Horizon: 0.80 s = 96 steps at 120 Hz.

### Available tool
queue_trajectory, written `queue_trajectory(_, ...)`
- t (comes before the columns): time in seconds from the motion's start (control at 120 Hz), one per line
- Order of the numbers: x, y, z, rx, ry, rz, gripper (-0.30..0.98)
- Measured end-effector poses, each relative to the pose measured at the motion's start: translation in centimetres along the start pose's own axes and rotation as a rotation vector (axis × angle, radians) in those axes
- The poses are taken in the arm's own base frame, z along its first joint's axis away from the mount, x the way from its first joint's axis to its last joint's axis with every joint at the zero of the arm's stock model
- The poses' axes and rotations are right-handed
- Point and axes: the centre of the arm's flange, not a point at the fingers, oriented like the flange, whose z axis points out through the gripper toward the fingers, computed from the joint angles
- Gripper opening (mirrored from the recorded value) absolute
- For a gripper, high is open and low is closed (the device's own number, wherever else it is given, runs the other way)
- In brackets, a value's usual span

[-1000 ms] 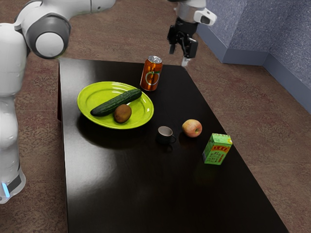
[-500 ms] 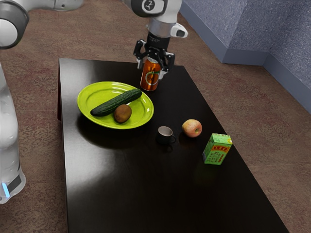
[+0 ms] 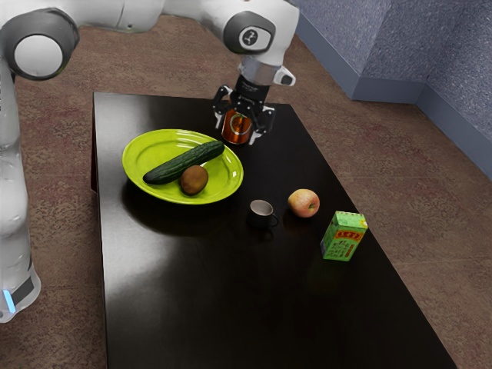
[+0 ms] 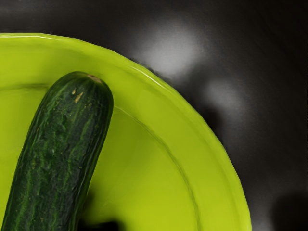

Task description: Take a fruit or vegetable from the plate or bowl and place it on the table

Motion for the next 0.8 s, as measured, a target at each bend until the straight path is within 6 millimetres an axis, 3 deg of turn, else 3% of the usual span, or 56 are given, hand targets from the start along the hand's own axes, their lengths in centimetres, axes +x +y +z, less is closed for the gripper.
queue_trajectory(0.358, 4.3, -2.9, -0.3, -0.004, 0.111, -0.026, 0.69)
queue_trajectory(0.492, 5.7, -3.2, 1.1, -0.018, 0.069, 0.003, 0.69)
queue_trajectory(0.683, 2.2, -5.4, 3.1, -0.014, 0.026, 0.099, 0.69)
queue_trajectory(0.8, 2.0, -6.3, 3.4, -0.025, 0.037, 0.147, 0.69)
